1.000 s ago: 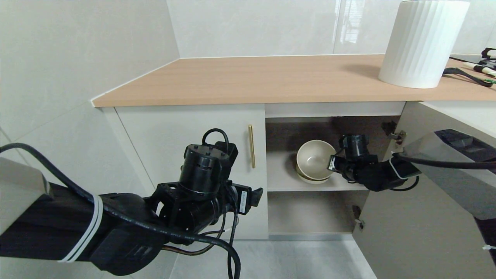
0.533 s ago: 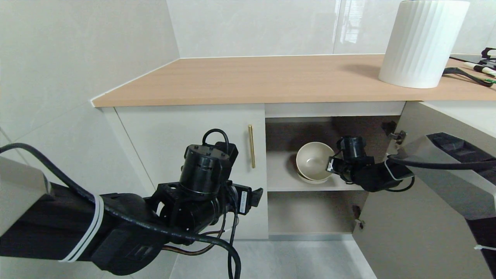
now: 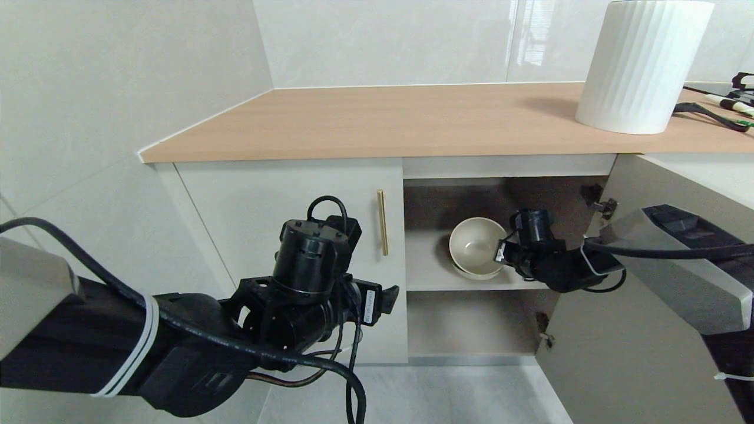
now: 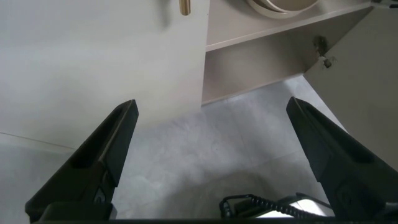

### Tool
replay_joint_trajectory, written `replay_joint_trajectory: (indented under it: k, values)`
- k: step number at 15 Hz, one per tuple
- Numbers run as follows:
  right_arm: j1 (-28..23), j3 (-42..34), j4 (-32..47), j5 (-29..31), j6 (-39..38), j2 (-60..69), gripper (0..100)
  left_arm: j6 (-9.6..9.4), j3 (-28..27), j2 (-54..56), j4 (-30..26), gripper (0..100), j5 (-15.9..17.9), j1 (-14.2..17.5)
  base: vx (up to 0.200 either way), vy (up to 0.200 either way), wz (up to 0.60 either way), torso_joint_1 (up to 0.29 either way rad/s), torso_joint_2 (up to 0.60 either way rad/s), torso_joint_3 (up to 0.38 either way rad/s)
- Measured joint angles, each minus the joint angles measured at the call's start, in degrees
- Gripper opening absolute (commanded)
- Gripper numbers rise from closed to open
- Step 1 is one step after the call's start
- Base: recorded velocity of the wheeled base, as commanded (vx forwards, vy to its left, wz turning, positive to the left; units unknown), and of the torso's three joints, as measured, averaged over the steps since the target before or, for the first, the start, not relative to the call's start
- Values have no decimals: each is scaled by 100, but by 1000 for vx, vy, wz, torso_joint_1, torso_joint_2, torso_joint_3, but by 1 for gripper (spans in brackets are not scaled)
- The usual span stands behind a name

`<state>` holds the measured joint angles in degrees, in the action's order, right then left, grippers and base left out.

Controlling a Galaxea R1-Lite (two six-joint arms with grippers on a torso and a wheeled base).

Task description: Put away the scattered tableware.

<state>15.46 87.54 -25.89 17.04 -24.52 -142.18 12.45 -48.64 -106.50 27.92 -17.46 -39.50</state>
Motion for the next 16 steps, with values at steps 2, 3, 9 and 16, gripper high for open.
replay_joint_trajectory:
  k: [2,3,9,16]
  values:
    - [0,28,48,0,0,-24,0,2,0,-1,0,100,0,2,0,0,0,0,0,0]
    - [0,41,72,11,-2,-38,0,2,-1,-1,0,100,0,4,0,0,0,0,0,0]
    - [0,91,88,24,5,-74,100,0,2,-11,0,100,0,4,0,0,0,0,0,0]
    - [33,-110,135,6,-11,122,100,28,5,10,0,100,-2,72,0,0,0,0,0,0]
